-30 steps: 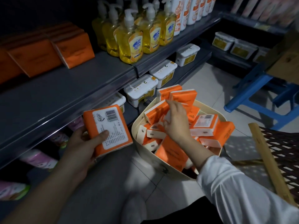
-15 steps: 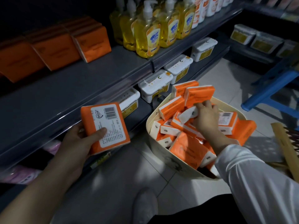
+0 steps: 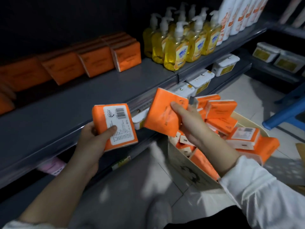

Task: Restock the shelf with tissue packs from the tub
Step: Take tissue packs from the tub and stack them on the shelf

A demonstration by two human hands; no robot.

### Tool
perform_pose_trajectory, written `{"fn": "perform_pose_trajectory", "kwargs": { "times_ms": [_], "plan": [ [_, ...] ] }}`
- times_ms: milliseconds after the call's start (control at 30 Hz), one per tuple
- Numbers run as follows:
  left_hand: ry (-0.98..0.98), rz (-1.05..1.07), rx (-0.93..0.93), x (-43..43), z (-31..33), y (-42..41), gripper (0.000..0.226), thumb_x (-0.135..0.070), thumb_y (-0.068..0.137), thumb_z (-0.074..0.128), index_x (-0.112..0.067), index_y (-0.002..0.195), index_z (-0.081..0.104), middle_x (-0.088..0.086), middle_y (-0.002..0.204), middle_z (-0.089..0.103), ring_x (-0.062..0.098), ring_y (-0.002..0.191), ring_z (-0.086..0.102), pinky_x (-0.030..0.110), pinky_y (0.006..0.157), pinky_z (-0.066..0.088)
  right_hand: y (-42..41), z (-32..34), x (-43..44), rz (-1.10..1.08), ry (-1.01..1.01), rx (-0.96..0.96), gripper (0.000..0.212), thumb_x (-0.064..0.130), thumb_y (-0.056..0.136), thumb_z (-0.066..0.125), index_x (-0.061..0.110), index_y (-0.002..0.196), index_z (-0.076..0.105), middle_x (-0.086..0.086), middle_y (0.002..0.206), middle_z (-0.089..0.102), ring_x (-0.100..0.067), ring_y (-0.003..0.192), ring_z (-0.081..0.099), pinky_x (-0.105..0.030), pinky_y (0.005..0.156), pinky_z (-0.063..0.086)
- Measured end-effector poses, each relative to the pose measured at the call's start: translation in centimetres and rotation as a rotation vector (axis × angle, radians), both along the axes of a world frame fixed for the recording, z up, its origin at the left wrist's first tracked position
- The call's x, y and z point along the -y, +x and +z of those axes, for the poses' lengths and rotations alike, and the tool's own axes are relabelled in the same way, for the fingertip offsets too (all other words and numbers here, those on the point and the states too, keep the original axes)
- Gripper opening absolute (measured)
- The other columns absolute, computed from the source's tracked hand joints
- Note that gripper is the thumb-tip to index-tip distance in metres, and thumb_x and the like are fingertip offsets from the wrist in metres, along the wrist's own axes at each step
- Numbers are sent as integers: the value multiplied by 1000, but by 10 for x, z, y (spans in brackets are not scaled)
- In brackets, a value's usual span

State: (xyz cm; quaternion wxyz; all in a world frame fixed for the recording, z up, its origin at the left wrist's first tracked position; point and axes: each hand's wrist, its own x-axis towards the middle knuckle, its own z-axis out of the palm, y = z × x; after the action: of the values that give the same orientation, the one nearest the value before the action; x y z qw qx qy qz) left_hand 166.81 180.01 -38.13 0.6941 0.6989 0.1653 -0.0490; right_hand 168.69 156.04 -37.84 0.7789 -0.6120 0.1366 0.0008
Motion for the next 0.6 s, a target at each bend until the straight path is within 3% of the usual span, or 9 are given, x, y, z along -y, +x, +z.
{"fn": "perform_pose_trajectory", "kwargs": {
  "times_ms": [100, 167, 267, 333, 400, 467, 500, 533, 600],
  "plan": [
    [89, 96, 103, -16, 5, -5, 65, -6, 87, 61, -32, 138, 28, -3, 119, 57, 28, 104, 62, 51, 83, 51, -1, 2, -39, 155, 105, -112, 13, 27, 92, 56, 16, 92, 63, 6, 71, 72, -6, 61, 67, -24, 62, 56],
    [162, 41, 143, -26, 12, -12, 57, -4, 90, 54, -45, 127, 39, -4, 116, 56, 28, 101, 62, 53, 79, 54, 0, 4, -61, 224, 130, -142, 15, 29, 91, 56, 15, 92, 64, 4, 72, 73, -7, 63, 68, -25, 62, 57],
    [230, -35, 168, -47, 23, -23, 35, -10, 94, 50, -41, 94, 67, 6, 119, 57, 21, 93, 63, 26, 58, 57, 0, 12, -96, 347, 67, -144, 20, 35, 89, 58, 18, 98, 65, -1, 88, 74, -16, 81, 70, -39, 79, 57],
    [179, 3, 155, -60, 34, -30, 25, -20, 95, 50, -33, 90, 70, 3, 107, 66, 13, 81, 67, 15, 48, 50, -3, 17, -120, 418, 18, -131, 23, 38, 89, 57, 20, 102, 63, -2, 92, 73, -16, 83, 70, -39, 77, 56],
    [134, 28, 132, -73, 40, -39, 22, -33, 92, 54, -22, 85, 72, -1, 87, 72, 7, 70, 68, 14, 46, 47, -9, 22, -144, 487, -6, -90, 23, 36, 91, 54, 20, 107, 61, -3, 94, 72, -14, 81, 70, -33, 70, 57],
    [192, 47, 153, -89, 41, -47, 23, -48, 80, 65, -27, 84, 73, 2, 95, 70, 6, 80, 68, 21, 60, 55, -19, 31, -171, 529, -21, -52, 24, 34, 92, 53, 21, 111, 59, -4, 96, 71, -13, 81, 70, -30, 69, 58],
    [232, 77, 167, -99, 42, -51, 29, -55, 71, 70, -31, 86, 73, 5, 104, 66, 12, 88, 67, 31, 70, 58, -23, 33, -185, 541, -25, -37, 26, 35, 90, 54, 21, 112, 58, -2, 97, 71, -12, 82, 70, -28, 70, 58],
    [253, 123, 176, -110, 43, -56, 32, -56, 67, 73, -32, 88, 72, 7, 111, 59, 17, 94, 66, 41, 77, 58, -28, 36, -198, 552, -28, -25, 29, 36, 87, 57, 24, 113, 57, 0, 98, 71, -10, 85, 70, -27, 72, 58],
    [268, 235, 187, -132, 48, -63, 24, -45, 74, 71, -31, 93, 70, 7, 117, 48, 19, 99, 61, 47, 87, 53, -36, 37, -223, 584, -48, -8, 43, 40, 73, 66, 29, 113, 55, 7, 97, 72, -7, 90, 69, -28, 78, 56]
  ]
}}
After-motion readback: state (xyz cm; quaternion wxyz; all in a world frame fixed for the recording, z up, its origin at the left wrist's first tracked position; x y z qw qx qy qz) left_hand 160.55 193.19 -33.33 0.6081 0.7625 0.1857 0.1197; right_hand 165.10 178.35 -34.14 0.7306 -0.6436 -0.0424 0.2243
